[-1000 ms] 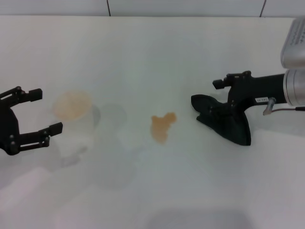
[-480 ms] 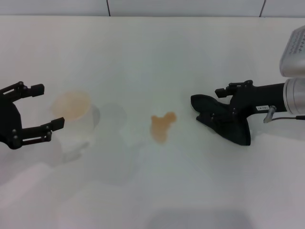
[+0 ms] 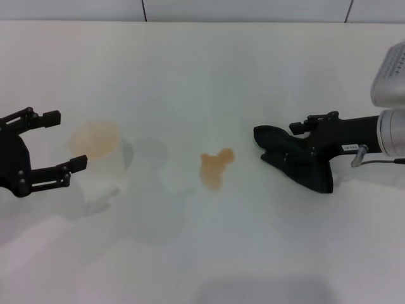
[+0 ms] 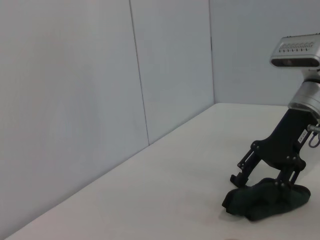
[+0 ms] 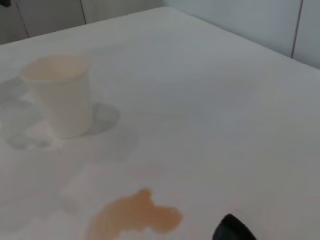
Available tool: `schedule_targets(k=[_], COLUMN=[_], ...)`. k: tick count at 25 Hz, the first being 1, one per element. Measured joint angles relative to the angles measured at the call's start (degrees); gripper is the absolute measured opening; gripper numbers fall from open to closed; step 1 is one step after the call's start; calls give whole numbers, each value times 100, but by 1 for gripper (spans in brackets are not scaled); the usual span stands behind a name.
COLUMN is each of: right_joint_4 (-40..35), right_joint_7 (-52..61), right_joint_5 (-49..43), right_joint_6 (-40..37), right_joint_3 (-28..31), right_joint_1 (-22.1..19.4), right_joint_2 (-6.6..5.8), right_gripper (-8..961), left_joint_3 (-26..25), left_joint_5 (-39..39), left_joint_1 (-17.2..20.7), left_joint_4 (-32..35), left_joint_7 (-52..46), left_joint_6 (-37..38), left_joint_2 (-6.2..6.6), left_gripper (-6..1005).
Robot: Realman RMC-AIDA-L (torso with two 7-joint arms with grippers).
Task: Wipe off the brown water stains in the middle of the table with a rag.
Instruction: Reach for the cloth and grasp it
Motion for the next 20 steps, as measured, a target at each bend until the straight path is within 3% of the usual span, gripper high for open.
schedule_targets(k=[3,13,20], right_joint_4=[30,-30,-169], right_joint_7=[0,28,183], right_joint_5=[-1,-3,-56], right_joint_6=[2,-3,15], right_joint_3=[-1,-150,-273], right_joint_1=[-4,-23,-31], right_joint_2=[0,0,-1], right_gripper=[754,610,410], left_joint_3=[3,-10,-15], left_joint_5=[0,0,-1], left_joint_1=[-8,-24,-37], left_joint_4=[0,0,-2], left_joint_7=[0,1,0], left_joint_6=[0,0,-6], left_joint_2=[0,8,9], left_gripper=[879,879,879])
